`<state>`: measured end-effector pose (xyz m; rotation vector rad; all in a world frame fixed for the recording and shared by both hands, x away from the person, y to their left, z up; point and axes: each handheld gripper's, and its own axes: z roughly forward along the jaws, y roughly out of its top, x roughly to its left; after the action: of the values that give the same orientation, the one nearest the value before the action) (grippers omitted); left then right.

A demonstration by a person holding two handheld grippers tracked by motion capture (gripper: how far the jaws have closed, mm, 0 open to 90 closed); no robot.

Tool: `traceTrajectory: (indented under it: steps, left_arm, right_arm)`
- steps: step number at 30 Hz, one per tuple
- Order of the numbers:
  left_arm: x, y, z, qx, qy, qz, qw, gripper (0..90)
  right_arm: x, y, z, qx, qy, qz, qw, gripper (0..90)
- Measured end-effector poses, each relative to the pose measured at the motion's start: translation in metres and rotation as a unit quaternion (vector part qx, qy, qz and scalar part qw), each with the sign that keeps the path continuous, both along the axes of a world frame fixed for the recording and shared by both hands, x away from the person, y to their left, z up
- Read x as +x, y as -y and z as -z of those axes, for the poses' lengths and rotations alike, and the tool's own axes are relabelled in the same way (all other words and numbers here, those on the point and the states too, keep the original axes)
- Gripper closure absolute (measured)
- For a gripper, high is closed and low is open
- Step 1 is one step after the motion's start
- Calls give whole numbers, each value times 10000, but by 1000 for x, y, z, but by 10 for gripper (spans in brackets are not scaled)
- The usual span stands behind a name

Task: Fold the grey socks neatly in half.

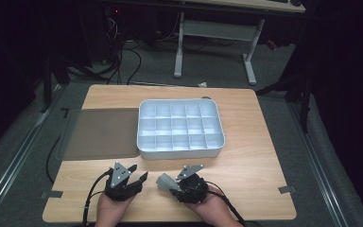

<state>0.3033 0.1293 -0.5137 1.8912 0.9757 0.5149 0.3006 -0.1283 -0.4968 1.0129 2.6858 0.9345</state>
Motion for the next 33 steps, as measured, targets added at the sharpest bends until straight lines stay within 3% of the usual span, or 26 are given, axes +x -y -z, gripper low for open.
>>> traceTrajectory:
  steps: [6, 12, 24, 33]
  left_arm:
    - [0, 2, 4, 497, 157, -31, 9986, 449]
    - [1, 3, 6, 668, 108, -25, 9977, 428]
    - [3, -6, 9, 421, -149, 5, 9990, 451]
    - [5, -9, 11, 396, -121, 4, 9991, 427]
  right_arm:
    - [5, 20, -9, -212, 165, 199, 9994, 697]
    - [6, 37, -15, -417, 244, 444, 9978, 699]
    - [7, 79, -22, -468, 183, 859, 9950, 699]
    - [10, 111, -28, -537, 134, 1130, 9920, 699]
